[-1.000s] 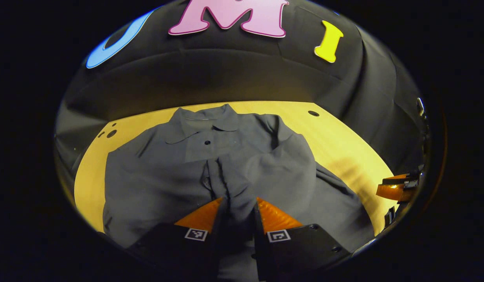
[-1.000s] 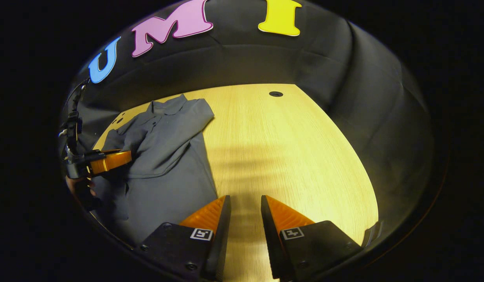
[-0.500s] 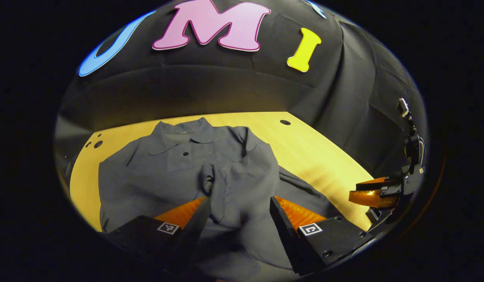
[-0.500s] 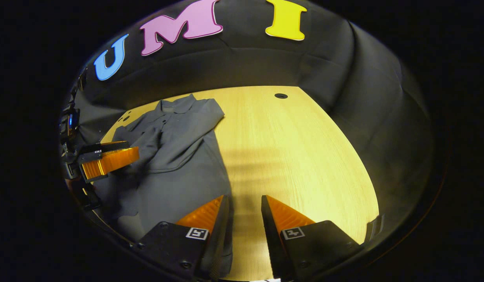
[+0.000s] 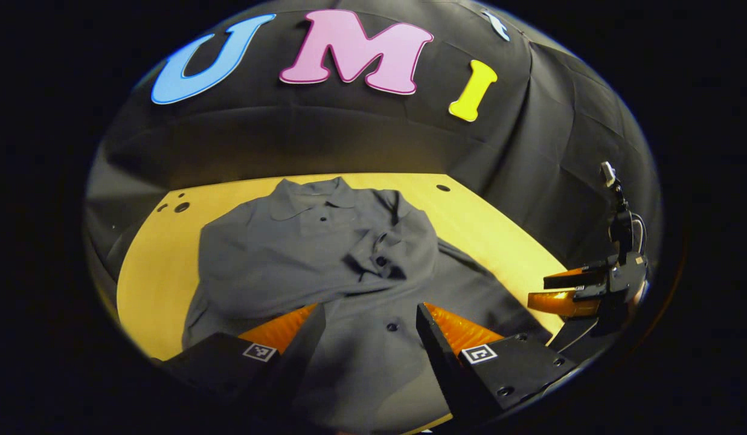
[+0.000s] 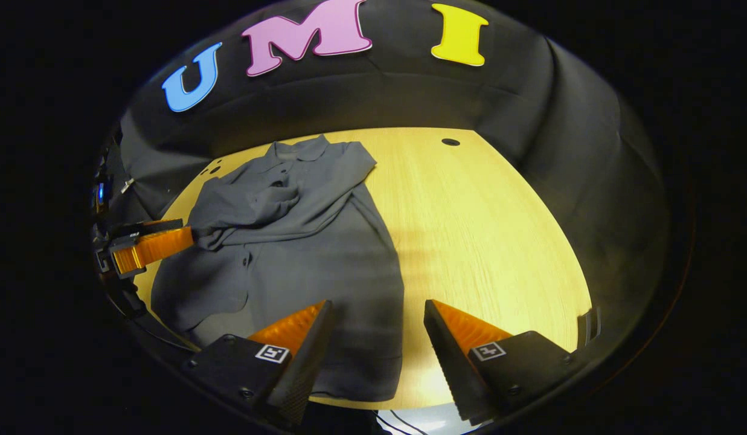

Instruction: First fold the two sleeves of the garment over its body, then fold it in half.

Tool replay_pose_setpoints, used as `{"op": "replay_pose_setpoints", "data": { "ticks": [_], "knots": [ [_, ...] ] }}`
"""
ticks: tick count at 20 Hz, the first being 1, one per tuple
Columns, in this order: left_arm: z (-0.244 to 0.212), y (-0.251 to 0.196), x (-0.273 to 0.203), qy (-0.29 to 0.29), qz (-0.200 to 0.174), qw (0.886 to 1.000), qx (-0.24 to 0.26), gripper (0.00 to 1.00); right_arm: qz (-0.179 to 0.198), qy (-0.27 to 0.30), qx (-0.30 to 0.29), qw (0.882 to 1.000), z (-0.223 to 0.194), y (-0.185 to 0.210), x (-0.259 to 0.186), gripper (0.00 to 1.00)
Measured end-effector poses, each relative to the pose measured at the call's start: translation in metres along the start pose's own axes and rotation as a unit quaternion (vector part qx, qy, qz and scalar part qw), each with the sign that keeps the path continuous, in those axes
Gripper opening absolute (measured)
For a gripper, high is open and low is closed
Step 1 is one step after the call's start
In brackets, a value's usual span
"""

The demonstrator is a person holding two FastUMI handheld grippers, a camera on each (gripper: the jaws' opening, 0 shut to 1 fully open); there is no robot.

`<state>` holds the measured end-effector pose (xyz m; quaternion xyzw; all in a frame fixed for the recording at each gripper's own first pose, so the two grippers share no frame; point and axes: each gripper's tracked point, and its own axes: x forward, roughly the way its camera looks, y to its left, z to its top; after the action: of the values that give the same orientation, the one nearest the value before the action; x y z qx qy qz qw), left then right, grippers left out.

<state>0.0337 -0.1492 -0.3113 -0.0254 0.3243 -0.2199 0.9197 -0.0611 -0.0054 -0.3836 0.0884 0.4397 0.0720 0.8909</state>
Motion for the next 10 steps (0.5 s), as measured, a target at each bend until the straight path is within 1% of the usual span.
{"op": "replay_pose_setpoints", "data": {
  "ticks": [3, 4, 5, 7, 10],
  "knots": [
    [-0.028, 0.032, -0.030, 0.009, 0.020, 1.000, -0.015, 0.95, -0.001, 0.010, -0.002, 1.000, -0.016, 0.011, -0.009, 0.96],
    [-0.036, 0.042, -0.040, 0.011, 0.024, 0.999, -0.019, 0.95, -0.002, 0.013, -0.003, 1.000, -0.021, 0.014, -0.011, 0.88],
    [-0.044, 0.049, -0.049, 0.013, 0.026, 0.999, -0.022, 0.96, -0.003, 0.016, -0.003, 1.000, -0.026, 0.017, -0.013, 0.96],
    [-0.064, 0.075, -0.068, 0.025, 0.048, 0.998, -0.021, 0.95, -0.004, 0.024, -0.003, 1.000, -0.035, 0.021, -0.016, 0.96],
    [-0.091, 0.101, -0.090, 0.046, 0.078, 0.995, -0.027, 0.95, -0.010, 0.029, 0.000, 1.000, -0.043, 0.022, -0.018, 0.96]
  ]
}}
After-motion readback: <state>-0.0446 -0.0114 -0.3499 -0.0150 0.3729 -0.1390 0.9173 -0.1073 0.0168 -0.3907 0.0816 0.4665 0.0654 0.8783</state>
